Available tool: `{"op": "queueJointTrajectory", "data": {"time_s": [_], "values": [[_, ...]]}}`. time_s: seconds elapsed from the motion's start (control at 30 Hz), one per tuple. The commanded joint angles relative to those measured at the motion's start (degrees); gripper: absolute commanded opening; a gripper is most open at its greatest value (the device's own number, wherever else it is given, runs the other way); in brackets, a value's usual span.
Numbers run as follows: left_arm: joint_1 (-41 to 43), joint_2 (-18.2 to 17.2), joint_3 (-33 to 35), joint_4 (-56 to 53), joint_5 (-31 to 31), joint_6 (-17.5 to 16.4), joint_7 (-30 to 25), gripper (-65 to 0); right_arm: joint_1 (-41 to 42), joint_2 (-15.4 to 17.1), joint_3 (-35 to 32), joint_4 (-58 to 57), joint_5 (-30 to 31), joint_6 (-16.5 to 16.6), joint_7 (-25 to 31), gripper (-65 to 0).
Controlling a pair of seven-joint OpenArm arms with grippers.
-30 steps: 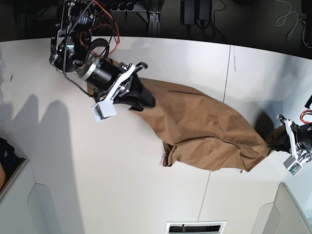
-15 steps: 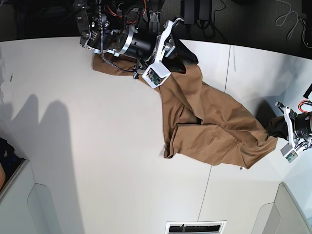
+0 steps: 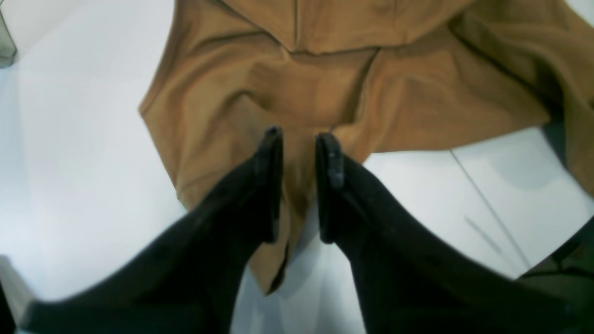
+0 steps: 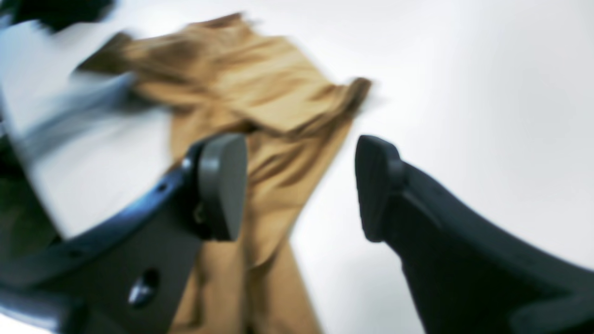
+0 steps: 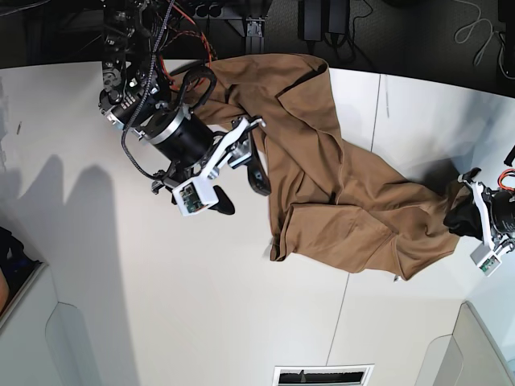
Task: Layout the t-shirt on the table in an organized manner, then fold the t-shirt properly
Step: 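Swing the right gripper with the shirt edge across toward the left gripper, then grasp the shirt body with the left gripper and spread it out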
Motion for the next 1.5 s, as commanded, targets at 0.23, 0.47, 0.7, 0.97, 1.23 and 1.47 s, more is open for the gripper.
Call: {"op": "queueJointTrajectory", "data": {"time_s": [0.23, 0.47, 0.7, 0.97, 1.23, 1.47], "values": [[-0.7, 1.9, -4.8, 8.0, -7.2, -0.6, 0.9, -38.7, 8.7, -3.1, -0.5, -20.4, -0.2, 0.6, 4.2, -29.3], [4.0, 10.6, -4.7, 12.9, -7.3, -0.6, 1.3, -39.5, 14.6, -7.6, -0.5, -32.0, -3.3, 1.1, 5.7, -65.0], [9.0, 18.9, -4.5, 13.1, -10.1, -0.6, 1.2, -64.6, 15.1, -8.1, -2.1, -32.3, -3.2, 3.0, 5.8, -65.0], [10.2, 25.4, 1.7, 12.0, -0.7, -0.6, -1.0, -64.6, 16.7, -8.1, -5.0, -39.3, -4.5, 3.0, 6.6, -65.0], [10.3, 25.1, 8.7, 6.0, 15.0, -0.6, -2.6, -64.6, 19.9, -8.1, -5.0, -45.9, -7.8, 2.7, 6.8, -65.0], [14.1, 16.0, 7.7, 7.7, 10.8, 1.4, -2.4, -64.5, 20.0, -7.3, -5.0, -46.4, -12.1, 0.0, 7.4, -65.0]]}}
